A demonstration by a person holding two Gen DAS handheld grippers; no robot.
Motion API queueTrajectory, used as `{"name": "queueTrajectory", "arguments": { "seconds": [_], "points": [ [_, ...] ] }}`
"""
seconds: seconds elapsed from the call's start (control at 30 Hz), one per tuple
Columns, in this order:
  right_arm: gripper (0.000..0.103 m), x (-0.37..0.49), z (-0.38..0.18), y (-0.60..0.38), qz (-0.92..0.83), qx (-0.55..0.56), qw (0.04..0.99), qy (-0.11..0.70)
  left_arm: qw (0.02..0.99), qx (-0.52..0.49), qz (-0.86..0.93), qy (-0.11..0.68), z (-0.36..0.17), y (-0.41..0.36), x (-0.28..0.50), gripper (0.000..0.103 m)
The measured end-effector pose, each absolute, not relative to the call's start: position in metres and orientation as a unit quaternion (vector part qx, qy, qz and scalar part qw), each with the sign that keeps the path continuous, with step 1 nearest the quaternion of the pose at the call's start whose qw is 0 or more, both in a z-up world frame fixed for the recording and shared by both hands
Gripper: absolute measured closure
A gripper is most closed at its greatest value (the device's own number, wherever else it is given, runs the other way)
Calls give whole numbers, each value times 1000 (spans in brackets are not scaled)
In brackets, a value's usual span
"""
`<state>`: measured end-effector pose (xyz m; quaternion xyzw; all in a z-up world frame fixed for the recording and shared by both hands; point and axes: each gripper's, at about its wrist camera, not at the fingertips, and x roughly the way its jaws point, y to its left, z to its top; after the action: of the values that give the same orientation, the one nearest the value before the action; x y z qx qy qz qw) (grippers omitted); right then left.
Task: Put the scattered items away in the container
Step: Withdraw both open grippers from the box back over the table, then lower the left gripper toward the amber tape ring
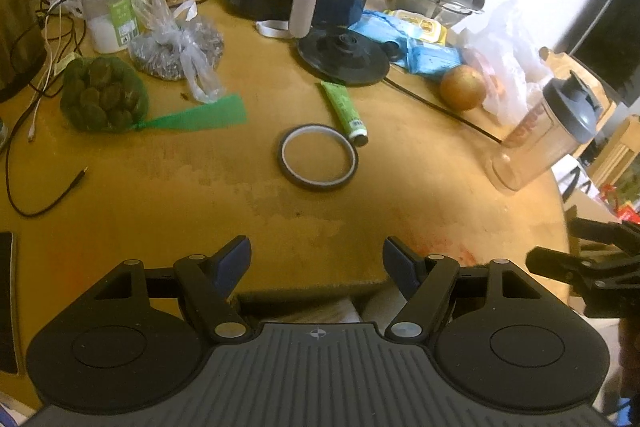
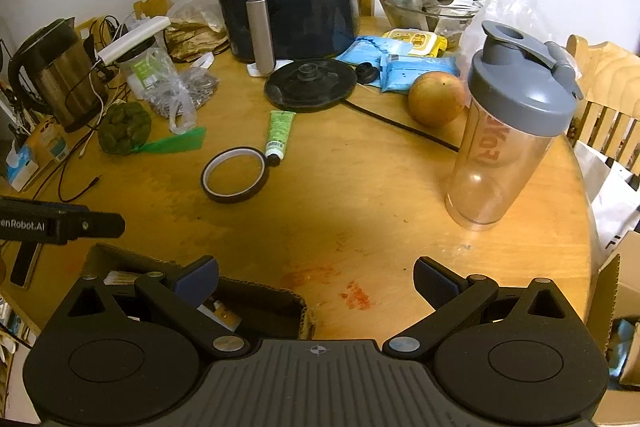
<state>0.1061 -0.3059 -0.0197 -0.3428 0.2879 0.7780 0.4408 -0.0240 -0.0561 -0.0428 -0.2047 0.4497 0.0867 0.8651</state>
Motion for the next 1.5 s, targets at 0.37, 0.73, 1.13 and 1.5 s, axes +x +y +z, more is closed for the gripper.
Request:
{"name": "queueTrajectory", "arguments": {
  "seconds": [0.37,0.73,1.13,1.5],
  "points": [
    [0,118,-23,-295,769,-343,451,295,867,-182,88,455,-49,-47,3,31],
    [0,130,-25,-285,761,-342,464,299,868,-161,87,461,-57,-38,33,33],
    [0,145,-26,-277,747,-339,481,307,858,-150,89,483,-78,-28,71,46],
    [0,150,-28,-267,740,-337,492,313,844,-139,93,509,-104,-21,101,60]
  ]
}}
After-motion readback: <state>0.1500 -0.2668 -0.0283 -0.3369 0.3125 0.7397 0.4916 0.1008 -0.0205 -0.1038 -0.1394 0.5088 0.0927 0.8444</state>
